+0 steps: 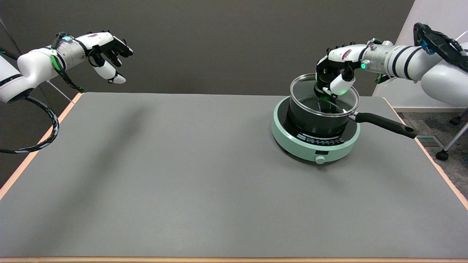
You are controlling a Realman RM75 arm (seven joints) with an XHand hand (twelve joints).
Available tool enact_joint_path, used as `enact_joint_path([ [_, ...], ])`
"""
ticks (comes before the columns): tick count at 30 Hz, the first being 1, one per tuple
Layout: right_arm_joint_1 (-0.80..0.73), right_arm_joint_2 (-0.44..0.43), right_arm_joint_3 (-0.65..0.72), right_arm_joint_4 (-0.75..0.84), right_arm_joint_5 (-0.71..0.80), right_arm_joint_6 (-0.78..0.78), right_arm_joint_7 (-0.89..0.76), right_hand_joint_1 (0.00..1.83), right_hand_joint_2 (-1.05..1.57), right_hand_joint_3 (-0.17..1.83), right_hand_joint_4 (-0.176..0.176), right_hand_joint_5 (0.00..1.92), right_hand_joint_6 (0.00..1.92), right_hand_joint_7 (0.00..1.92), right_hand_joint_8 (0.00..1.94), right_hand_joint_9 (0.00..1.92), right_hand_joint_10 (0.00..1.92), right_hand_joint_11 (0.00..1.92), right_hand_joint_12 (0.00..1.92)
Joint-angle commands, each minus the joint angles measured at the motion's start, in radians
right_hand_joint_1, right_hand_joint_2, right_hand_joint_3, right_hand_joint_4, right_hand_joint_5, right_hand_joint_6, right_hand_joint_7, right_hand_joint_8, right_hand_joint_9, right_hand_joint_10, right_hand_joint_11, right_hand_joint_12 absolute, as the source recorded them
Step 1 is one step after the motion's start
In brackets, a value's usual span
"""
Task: Pick up the pot lid.
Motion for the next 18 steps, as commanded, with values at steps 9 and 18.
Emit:
enact_joint_path([
  [9,-0.01,0.001,0.001,-0.011,0.001,0.027,0.0,0.82,1.25,0.25,0.081,0.54,1.66,0.5,1.14,0.53,1.34,0.1,1.52],
  [18,-0.018,0.001,0.004,-0.014,0.001,0.049,0.0,1.03,1.32,0.18,-0.009,0.42,1.75,0.59,1.71,0.53,1.63,0.16,1.62],
])
